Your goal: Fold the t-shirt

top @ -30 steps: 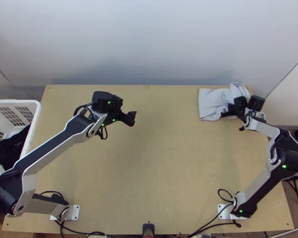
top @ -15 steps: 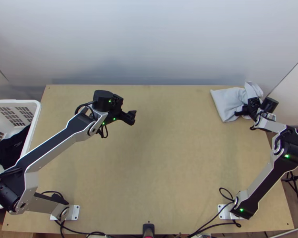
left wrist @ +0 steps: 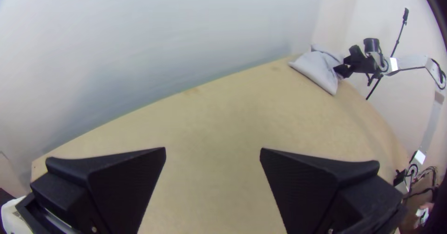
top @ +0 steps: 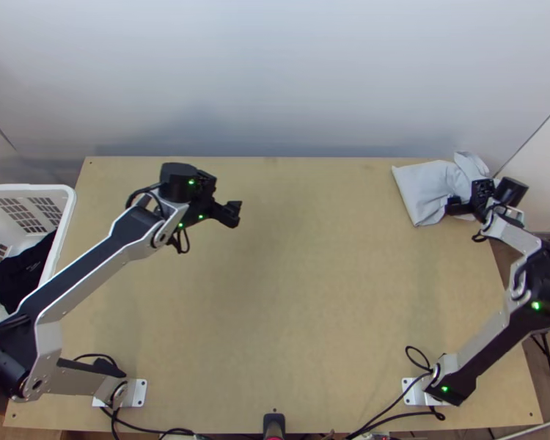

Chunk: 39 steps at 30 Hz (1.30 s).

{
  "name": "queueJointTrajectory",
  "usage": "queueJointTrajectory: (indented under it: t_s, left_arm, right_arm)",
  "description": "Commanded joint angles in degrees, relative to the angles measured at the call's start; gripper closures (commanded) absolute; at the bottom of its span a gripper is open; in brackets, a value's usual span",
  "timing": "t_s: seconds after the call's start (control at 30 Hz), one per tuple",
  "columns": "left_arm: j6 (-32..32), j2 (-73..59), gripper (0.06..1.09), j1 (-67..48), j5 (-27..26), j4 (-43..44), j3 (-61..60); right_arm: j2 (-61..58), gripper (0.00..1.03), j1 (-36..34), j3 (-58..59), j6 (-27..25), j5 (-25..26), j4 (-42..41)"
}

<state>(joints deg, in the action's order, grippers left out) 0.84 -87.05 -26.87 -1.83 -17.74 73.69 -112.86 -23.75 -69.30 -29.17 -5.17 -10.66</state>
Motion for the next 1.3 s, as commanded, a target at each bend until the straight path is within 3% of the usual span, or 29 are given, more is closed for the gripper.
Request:
queueJointTrajectory:
  t_s: [0.0, 0.13, 0.23, 0.37, 0.5, 0.63, 0.73, 0.87, 1.03, 1.13, 1.27]
  left_arm:
    - [0.3, 3.37, 0.1, 3.32, -0.02, -2.92, -0.3]
    - [1.0, 7.24, 0.1, 5.43, -0.02, -4.85, -1.27]
    - [1.09, 10.58, 0.1, 7.19, -0.02, -6.96, -1.97]
    - [-1.72, 17.88, 0.1, 10.44, -0.11, -8.02, -5.22]
    - [-2.95, 25.87, 0.1, 13.07, -0.02, -7.4, -10.85]
    - [-5.15, 32.99, 0.1, 18.88, -0.02, -4.85, -16.39]
    - [-8.58, 37.65, 0.1, 25.38, 0.42, -1.95, -22.19]
    - [-8.22, 43.72, 0.1, 30.48, 4.37, 4.2, -31.85]
    - [-7.61, 47.76, 0.1, 33.38, 4.81, 11.85, -40.91]
    - [-7.7, 48.37, 0.1, 33.46, 5.52, 18.88, -44.86]
    - [-7.61, 49.87, 0.1, 33.38, 5.96, 26.7, -49.78]
  right_arm:
    - [14.95, 0.04, 0.19, 7.16, -1.77, -2.74, 8.55]
    - [27.52, 0.04, -1.04, 11.2, -4.85, -6.52, 19.09]
    - [36.39, 0.04, -2.27, 11.2, -3.79, -9.51, 28.06]
    - [46.24, 0.04, -2.88, 11.2, 3.5, -14.34, 36.85]
    - [52.13, 0.04, -1.65, 13.4, 14.58, -16.89, 38.87]
    - [59.77, 0.04, 2.3, 20.08, 26.97, -16.72, 31.92]
    - [68.3, 0.04, 7.4, 28.6, 31.54, -16.01, 25.33]
    - [73.22, 0.04, 14.69, 36.34, 31.89, -9.95, 17.16]
    - [70.58, 0.04, 17.33, 42.84, 32.51, -8.89, 3.89]
    - [69.09, 0.04, 20.76, 43.55, 34.18, -6.61, 1.51]
    - [72.96, 0.04, 28.58, 48.38, 35.41, 0.69, -4.02]
